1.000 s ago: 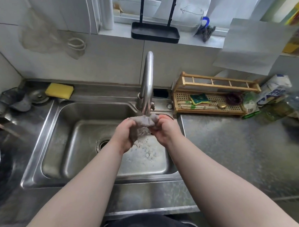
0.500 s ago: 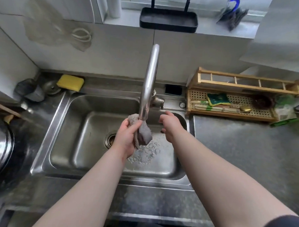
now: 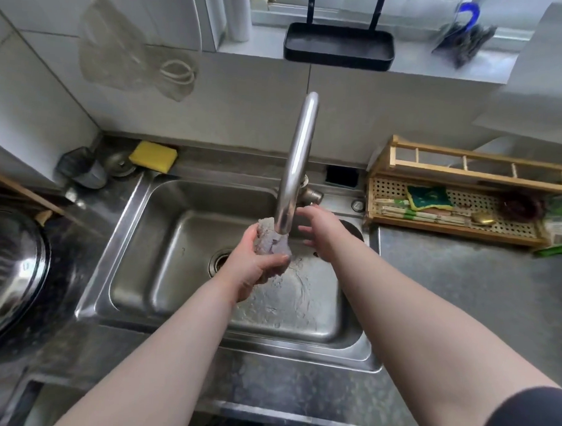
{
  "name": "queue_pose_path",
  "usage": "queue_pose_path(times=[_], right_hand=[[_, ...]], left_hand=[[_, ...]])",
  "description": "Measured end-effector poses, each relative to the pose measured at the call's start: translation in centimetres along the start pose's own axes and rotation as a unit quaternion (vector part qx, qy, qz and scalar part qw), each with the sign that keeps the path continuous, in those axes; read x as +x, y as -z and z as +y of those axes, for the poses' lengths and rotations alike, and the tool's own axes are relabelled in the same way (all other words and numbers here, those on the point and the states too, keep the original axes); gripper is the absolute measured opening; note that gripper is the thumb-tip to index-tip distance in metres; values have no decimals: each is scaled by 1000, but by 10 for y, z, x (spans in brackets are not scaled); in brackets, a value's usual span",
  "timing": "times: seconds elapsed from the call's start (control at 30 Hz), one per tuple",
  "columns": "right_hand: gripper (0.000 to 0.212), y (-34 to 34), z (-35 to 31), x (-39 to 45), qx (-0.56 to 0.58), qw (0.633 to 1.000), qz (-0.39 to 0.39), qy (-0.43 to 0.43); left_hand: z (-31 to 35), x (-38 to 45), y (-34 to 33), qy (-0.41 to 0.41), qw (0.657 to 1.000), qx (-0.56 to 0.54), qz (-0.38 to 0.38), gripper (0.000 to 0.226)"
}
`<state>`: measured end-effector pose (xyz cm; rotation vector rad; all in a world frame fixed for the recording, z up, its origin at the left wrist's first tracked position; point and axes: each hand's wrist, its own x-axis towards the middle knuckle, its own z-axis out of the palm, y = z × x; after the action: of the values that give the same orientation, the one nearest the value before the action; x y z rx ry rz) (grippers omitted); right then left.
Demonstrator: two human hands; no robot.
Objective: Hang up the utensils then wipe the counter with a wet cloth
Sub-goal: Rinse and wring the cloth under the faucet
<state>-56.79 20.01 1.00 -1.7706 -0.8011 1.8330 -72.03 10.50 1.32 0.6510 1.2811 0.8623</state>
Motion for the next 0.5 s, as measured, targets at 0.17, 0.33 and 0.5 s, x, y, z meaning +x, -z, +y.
queue_pose_path(times=[0.17, 0.33, 0.5], right_hand=[[76, 0, 28, -11, 23, 980, -133, -149], [63, 2, 23, -40, 11, 930, -339, -140], [76, 7, 9, -54, -11, 891, -437, -123]], left_hand=[[14, -6, 12, -130, 928, 349, -17, 70], [29, -14, 24, -242, 713, 653, -84, 65], [53, -21, 32, -307, 619, 707, -152, 31]])
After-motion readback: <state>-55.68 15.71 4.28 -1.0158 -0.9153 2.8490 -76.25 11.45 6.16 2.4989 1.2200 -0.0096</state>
